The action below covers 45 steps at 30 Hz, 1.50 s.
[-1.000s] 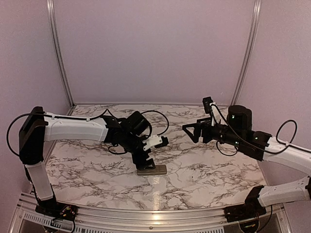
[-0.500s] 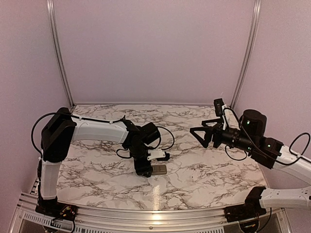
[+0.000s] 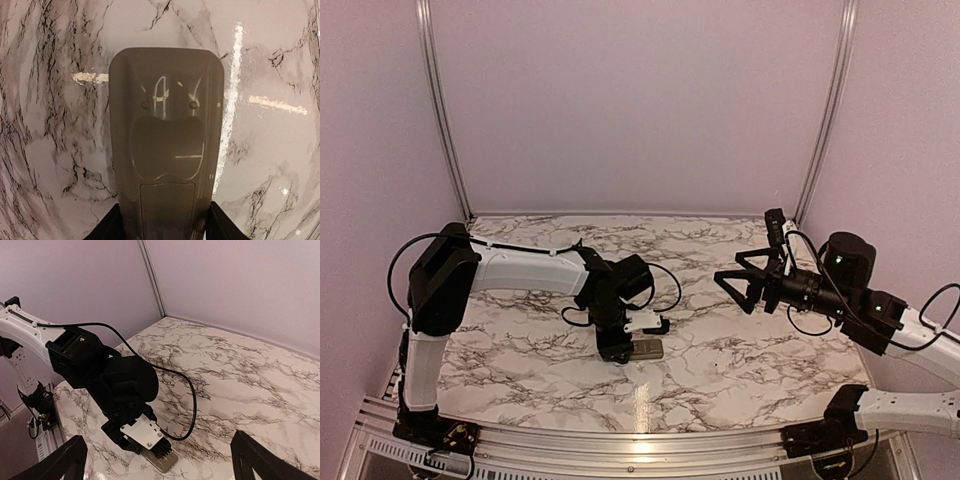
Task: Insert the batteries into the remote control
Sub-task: Pick up the remote control from the center of the board, then pass from the left arm to the right
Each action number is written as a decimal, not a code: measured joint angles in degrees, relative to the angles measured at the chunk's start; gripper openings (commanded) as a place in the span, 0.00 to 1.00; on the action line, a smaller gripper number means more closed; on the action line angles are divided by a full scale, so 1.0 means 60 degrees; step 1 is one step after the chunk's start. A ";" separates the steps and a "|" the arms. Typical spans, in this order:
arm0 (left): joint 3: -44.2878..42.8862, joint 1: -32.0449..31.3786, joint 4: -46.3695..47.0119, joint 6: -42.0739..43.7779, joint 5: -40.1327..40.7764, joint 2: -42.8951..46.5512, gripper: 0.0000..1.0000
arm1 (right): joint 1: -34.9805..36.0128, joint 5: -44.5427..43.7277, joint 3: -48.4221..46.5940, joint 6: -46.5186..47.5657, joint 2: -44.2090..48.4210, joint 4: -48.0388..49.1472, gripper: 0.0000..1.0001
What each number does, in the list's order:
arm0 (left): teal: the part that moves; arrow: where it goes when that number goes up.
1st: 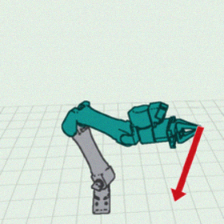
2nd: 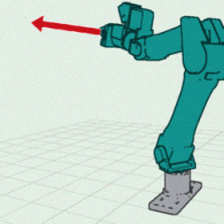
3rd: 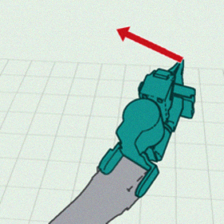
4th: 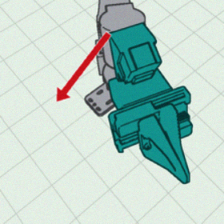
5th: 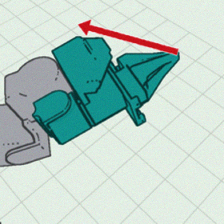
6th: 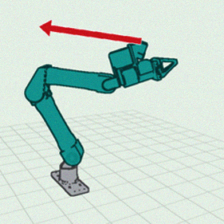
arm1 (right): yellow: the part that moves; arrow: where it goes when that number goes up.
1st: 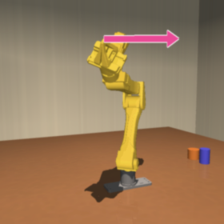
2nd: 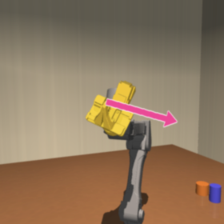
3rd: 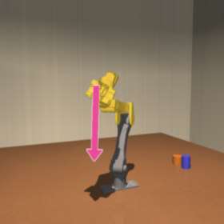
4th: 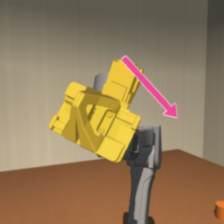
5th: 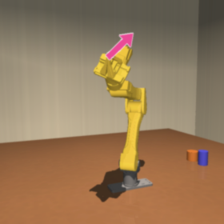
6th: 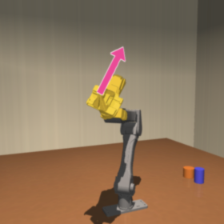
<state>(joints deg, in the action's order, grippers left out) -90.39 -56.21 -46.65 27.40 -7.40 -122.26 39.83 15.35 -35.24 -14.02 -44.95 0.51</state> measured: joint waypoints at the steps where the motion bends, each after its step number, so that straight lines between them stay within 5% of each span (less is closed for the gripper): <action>1: -0.0022 -0.0004 -0.0025 0.0004 0.0011 -0.0004 0.28 | 0.0000 -0.0007 0.0000 0.0051 0.0011 0.0000 0.99; 12: 0.0747 0.0189 0.0809 -0.0149 -0.0528 0.1260 0.22 | -0.0004 0.0346 -0.0011 0.0142 -0.0146 0.0022 0.99; 28: 0.3858 0.1290 0.6007 -0.1628 -0.5056 0.6761 0.23 | 0.0124 0.3985 -0.2102 0.0922 -0.2605 0.1504 0.99; 45: 0.4521 0.1290 0.8859 -0.3231 -0.7377 0.7315 0.23 | 0.1665 0.4761 -0.4295 0.1639 -0.4291 0.1730 0.92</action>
<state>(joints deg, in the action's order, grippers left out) -63.26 -48.47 6.50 8.01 -51.66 -78.37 49.82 43.92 -61.01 -4.19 -70.70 10.90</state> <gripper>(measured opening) 0.520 0.931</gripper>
